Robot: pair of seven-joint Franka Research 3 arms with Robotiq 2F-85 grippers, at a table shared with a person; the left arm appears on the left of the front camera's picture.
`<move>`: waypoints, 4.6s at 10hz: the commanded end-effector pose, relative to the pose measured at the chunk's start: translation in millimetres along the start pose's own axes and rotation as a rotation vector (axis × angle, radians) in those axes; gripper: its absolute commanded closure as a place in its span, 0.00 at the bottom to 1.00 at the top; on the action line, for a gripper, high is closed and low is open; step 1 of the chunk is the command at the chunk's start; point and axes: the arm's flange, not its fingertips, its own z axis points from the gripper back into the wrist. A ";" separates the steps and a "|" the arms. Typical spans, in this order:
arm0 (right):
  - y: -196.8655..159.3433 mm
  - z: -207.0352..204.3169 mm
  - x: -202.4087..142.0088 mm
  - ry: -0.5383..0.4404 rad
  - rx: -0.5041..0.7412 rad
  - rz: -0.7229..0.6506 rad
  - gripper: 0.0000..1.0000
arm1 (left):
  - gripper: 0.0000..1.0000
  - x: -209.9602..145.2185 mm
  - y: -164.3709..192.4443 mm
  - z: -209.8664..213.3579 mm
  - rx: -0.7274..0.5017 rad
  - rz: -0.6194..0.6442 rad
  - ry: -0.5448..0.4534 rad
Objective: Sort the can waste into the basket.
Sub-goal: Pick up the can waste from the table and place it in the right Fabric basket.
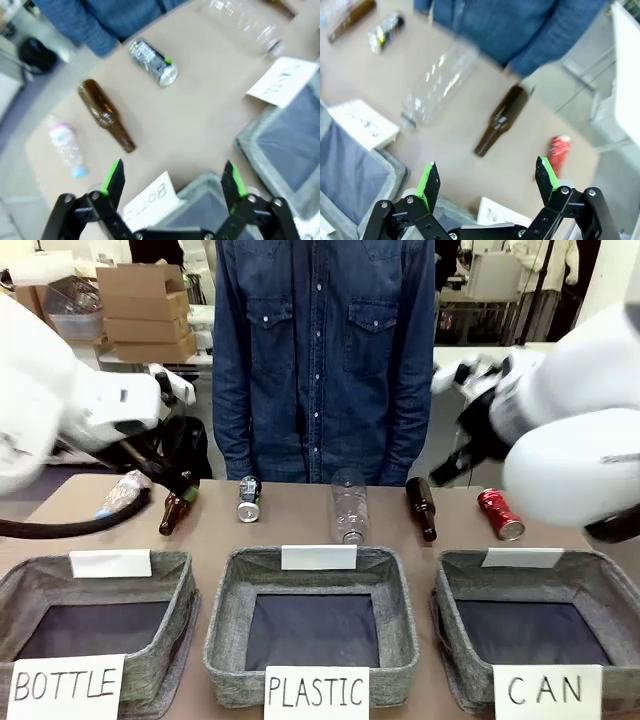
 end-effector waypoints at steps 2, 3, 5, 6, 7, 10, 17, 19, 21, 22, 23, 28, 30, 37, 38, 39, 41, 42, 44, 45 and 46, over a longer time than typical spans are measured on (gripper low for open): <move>0.0 0.0 0.0 0.000 0.000 0.000 0.00 | 0.00 0.0 0.0 0.0 0.000 0.000 0.000; -8.4 46.3 8.2 -0.081 -0.046 -0.017 0.00 | 0.00 0.0 0.0 0.0 0.000 0.000 0.000; -7.3 39.8 8.6 -0.026 0.023 -0.018 0.00 | 0.00 -6.6 16.0 56.0 -0.142 -0.051 -0.049; -21.6 39.5 5.7 0.012 0.150 -0.154 0.00 | 0.00 -16.2 41.4 59.5 -0.377 0.006 -0.063; -47.1 37.1 -0.4 0.128 0.468 -0.495 0.00 | 0.00 -34.0 75.0 49.6 -0.600 0.192 -0.086; -97.9 34.5 -39.1 0.189 0.840 -0.989 0.00 | 0.00 -84.1 107.5 7.7 -0.883 0.460 -0.147; -142.8 40.1 -97.6 0.105 0.908 -1.054 0.00 | 0.00 -142.2 136.5 -11.1 -1.094 0.802 -0.383; -142.8 40.1 -97.6 0.105 0.908 -1.054 0.00 | 0.00 -142.2 136.5 -11.1 -1.094 0.802 -0.383; -130.5 31.6 -92.3 0.199 0.529 -0.966 0.00 | 0.00 -142.2 136.5 -11.1 -1.094 0.802 -0.383; -118.4 24.8 -88.2 0.291 0.173 -0.753 0.00 | 0.00 -142.2 136.5 -11.1 -1.094 0.802 -0.383; -115.3 21.3 -88.0 0.335 -0.009 -0.638 0.00 | 0.00 -142.2 136.5 -11.1 -1.094 0.802 -0.383; -132.6 26.1 -85.6 0.301 0.040 -0.645 0.00 | 0.00 -142.2 136.5 -11.1 -1.094 0.802 -0.383; -150.3 41.2 -88.1 0.288 -0.101 -0.682 0.00 | 0.00 -142.2 136.5 -11.1 -1.094 0.802 -0.383; -223.5 -104.8 -71.2 0.458 -0.005 -0.635 0.00 | 0.00 -142.2 136.5 -11.1 -1.094 0.802 -0.383; -229.9 -140.5 -76.7 0.525 -0.011 -0.639 0.00 | 0.00 -142.2 136.5 -11.1 -1.094 0.802 -0.383; -235.2 -172.9 -82.4 0.571 -0.009 -0.660 0.00 | 0.00 -142.2 136.5 -11.1 -1.094 0.802 -0.383; -238.8 -230.3 -91.2 0.568 0.065 -0.661 0.00 | 0.00 -142.2 136.5 -11.1 -1.094 0.802 -0.383; -238.7 -254.2 -95.7 0.584 0.094 -0.691 0.00 | 0.00 -142.2 136.5 -11.1 -1.094 0.802 -0.383; -234.4 -272.3 -97.0 0.596 0.118 -0.727 0.00 | 0.00 -142.2 136.5 -11.1 -1.094 0.802 -0.383; -230.7 -280.1 -96.5 0.606 0.119 -0.726 0.00 | 0.00 -142.2 136.5 -11.1 -1.094 0.802 -0.383; -225.6 -287.7 -95.0 0.607 0.131 -0.717 0.00 | 0.00 -142.2 136.5 -11.1 -1.094 0.802 -0.383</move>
